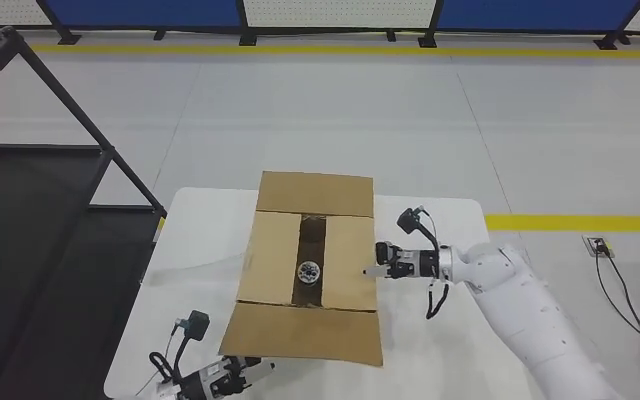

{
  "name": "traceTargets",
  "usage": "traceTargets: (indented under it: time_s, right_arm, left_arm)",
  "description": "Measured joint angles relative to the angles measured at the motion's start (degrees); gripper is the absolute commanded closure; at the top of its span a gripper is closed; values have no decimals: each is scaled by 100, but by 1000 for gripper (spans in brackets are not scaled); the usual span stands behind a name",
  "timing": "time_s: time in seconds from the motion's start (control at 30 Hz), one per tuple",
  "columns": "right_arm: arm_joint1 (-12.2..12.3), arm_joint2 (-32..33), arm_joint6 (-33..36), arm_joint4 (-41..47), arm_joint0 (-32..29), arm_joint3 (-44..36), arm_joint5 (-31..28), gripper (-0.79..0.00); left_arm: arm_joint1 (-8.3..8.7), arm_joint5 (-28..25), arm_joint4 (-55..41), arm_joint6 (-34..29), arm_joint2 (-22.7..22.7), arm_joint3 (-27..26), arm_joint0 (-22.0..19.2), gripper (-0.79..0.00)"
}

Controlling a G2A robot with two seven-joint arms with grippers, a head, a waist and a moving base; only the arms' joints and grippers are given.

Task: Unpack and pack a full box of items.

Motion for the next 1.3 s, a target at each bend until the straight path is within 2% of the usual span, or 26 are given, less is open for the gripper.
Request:
traceTargets:
  time_s: [0.17, 0.27, 0.43, 0.63, 0.87, 1.0, 1.3]
  right_arm:
    - [56, -54, -40, 265, 121, 106, 40, -785]
    - [3, -41, -436, 289, 262, 302, 432, -785]
    - [-224, -285, -1559, -64, 511, 646, 1263, -785]
    - [-595, -690, -2599, -295, 827, 1240, 1719, -785]
    - [-1006, -982, -3096, -237, 1198, 2020, 1615, -785]
    - [-1207, -1018, -2908, 40, 1388, 2436, 1237, -785]
    - [-1395, -936, -2678, 314, 1748, 3048, 510, -785]
  left_arm:
    - [22, -30, 50, 222, 30, -192, 59, -785]
    - [30, -10, 112, 403, 62, -299, 62, -785]
    - [32, 165, 308, 841, 158, -344, -80, -785]
    - [25, 428, 484, 1337, 305, -332, -315, -785]
    - [34, 632, 693, 1541, 491, -326, -521, -785]
    - [44, 692, 683, 1613, 537, -293, -582, -785]
    - [61, 866, 749, 1792, 631, -279, -688, -785]
